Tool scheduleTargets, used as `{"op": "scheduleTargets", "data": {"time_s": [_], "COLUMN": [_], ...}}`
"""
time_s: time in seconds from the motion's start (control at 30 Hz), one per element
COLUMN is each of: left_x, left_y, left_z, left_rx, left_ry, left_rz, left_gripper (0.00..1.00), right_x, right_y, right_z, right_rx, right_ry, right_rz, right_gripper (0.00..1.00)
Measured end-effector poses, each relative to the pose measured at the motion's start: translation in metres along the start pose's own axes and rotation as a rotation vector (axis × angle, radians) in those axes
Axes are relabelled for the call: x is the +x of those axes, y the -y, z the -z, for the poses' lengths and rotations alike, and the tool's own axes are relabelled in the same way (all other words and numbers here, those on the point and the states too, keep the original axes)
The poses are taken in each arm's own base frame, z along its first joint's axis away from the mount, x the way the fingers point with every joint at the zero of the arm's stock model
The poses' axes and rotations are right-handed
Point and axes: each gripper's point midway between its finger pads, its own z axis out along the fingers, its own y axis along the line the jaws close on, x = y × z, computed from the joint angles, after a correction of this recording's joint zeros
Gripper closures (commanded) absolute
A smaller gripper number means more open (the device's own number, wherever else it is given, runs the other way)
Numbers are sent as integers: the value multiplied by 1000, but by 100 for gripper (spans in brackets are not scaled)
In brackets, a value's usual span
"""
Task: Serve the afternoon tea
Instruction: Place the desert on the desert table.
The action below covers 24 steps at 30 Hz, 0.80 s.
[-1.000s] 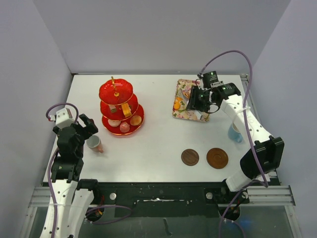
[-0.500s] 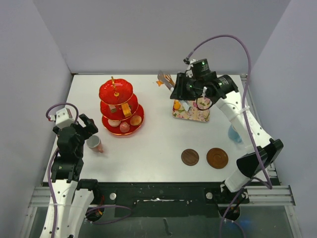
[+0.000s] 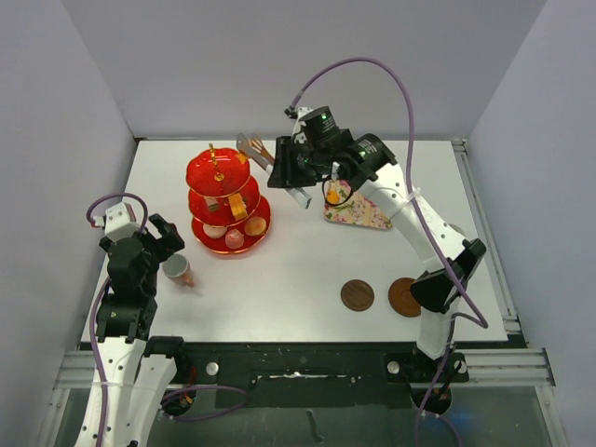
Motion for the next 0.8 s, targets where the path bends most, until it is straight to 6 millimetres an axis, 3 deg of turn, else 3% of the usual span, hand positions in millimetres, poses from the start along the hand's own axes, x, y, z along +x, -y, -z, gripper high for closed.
{"op": "scheduleTargets", "data": {"time_s": [0.27, 0.57, 0.8], "left_x": [0, 0, 0], "left_y": [0, 0, 0], "left_z": [0, 0, 0], "left_rx": [0, 0, 0], "left_ry": [0, 0, 0], "left_rz": [0, 0, 0], "left_gripper": [18, 18, 18], "right_x": [16, 15, 17], "right_y": [-17, -25, -28], "right_z": [-31, -31, -30], "right_rx": [-21, -36, -46], "right_ry": [-58, -53, -61], "right_rz": [24, 38, 45], "right_gripper": [84, 73, 73]}}
